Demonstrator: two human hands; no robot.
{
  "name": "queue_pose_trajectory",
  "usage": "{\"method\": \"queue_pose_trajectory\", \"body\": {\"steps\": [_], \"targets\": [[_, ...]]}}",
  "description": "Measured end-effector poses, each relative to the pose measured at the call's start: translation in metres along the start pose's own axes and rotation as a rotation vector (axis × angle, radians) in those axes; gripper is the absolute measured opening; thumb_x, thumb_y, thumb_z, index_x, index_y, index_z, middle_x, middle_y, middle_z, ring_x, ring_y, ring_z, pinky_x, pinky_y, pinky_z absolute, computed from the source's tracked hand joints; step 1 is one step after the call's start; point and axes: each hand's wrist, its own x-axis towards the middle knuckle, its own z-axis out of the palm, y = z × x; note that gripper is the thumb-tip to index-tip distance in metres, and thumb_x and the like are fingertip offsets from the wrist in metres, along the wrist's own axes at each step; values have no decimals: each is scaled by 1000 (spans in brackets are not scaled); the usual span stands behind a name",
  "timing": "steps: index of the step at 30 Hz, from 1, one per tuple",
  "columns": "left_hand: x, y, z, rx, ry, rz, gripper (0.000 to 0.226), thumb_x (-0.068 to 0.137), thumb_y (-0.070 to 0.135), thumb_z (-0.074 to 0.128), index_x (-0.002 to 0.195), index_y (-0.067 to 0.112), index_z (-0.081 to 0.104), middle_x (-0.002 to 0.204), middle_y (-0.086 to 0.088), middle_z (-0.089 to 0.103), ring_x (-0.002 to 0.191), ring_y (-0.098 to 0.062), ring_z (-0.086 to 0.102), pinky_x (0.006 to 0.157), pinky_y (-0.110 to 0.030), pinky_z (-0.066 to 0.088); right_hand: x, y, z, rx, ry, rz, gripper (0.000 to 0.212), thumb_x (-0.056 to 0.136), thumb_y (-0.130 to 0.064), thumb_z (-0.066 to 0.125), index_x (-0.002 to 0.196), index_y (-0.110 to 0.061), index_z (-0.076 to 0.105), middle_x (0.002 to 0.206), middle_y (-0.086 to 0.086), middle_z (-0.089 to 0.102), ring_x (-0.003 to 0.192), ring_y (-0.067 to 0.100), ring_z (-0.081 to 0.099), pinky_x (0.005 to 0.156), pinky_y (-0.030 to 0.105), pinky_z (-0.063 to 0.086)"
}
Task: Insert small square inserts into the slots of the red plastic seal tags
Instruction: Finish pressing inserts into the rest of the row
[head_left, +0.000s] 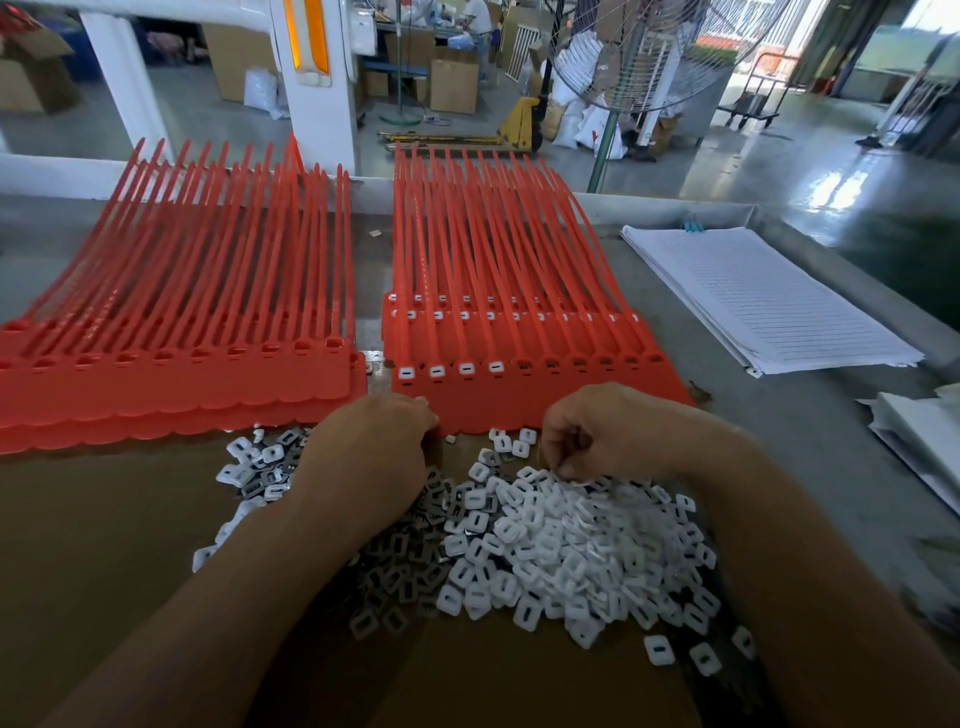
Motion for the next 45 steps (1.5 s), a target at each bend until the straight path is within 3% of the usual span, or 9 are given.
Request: {"method": "queue_pose_trajectory", "body": {"steps": [5, 13, 17, 21, 27, 31, 35, 41, 45], "targets": [[0, 0, 0, 0, 2, 4, 41, 89, 8, 37, 124, 22, 55, 131, 7, 52, 117, -15, 49, 94, -28, 40, -3, 2, -2, 56, 7, -17, 16, 80, -9, 69, 80, -24, 63, 78, -10, 63, 66, -2, 57, 69, 22, 52], [1, 1, -1, 1, 10, 5, 39, 90, 9, 36, 121, 21, 57, 128, 7, 55, 114, -14, 51, 92, -27, 41, -2, 6, -4, -28, -30, -45, 25, 85, -13, 62, 73, -33, 53, 78, -14, 57, 69, -4, 54, 64, 15, 45], [2, 1, -1, 0, 0, 5, 40, 90, 9, 36, 123, 22, 56, 130, 6, 54, 116, -14, 50, 94, -28, 40, -4, 9, -6, 89, 116, -86, 20, 88, -17, 59, 77, -34, 55, 78, -14, 59, 69, -9, 54, 64, 16, 43], [2, 0, -1, 1, -9, 7, 40, 90, 9, 36, 121, 22, 56, 128, 6, 55, 115, -15, 51, 94, -29, 41, 1, 9, -5, 169, 303, -120, 15, 90, -20, 57, 84, -32, 63, 87, -14, 66, 82, 5, 62, 74, 24, 49], [2, 0, -1, 3, -8, 7, 40, 89, 9, 35, 120, 20, 57, 127, 6, 55, 114, -15, 51, 94, -29, 41, 9, 16, -1, 368, 502, -79, 15, 88, -22, 60, 74, -28, 63, 62, -17, 64, 58, -5, 59, 60, 12, 46], [1, 1, -1, 11, -8, 9, 39, 89, 7, 36, 119, 19, 58, 128, 5, 54, 116, -15, 49, 95, -29, 40, 18, 19, -1, 394, 532, -37, 20, 85, -11, 63, 84, -30, 59, 78, -9, 66, 67, 2, 64, 66, 16, 50], [0, 1, -2, 23, -5, 22, 40, 88, 7, 35, 119, 20, 58, 128, 6, 54, 115, -14, 50, 93, -28, 40, 31, 18, -9, 398, 568, 3, 17, 86, -4, 60, 79, -20, 61, 74, -3, 65, 64, 5, 62, 59, 13, 46], [-1, 0, 0, 32, 28, 44, 38, 87, 7, 37, 115, 20, 60, 123, 6, 57, 109, -14, 54, 87, -27, 45, 51, 15, -10, 299, 619, 51, 8, 86, -11, 61, 88, -14, 68, 88, -6, 60, 88, 7, 54, 78, 22, 38], [0, 0, 0, 44, 26, 45, 38, 88, 7, 36, 117, 19, 59, 124, 5, 56, 110, -14, 53, 88, -27, 44, 61, 17, -5, 267, 602, 92, 10, 86, -12, 62, 90, -13, 70, 83, -11, 56, 75, -2, 49, 68, 15, 37]]}}
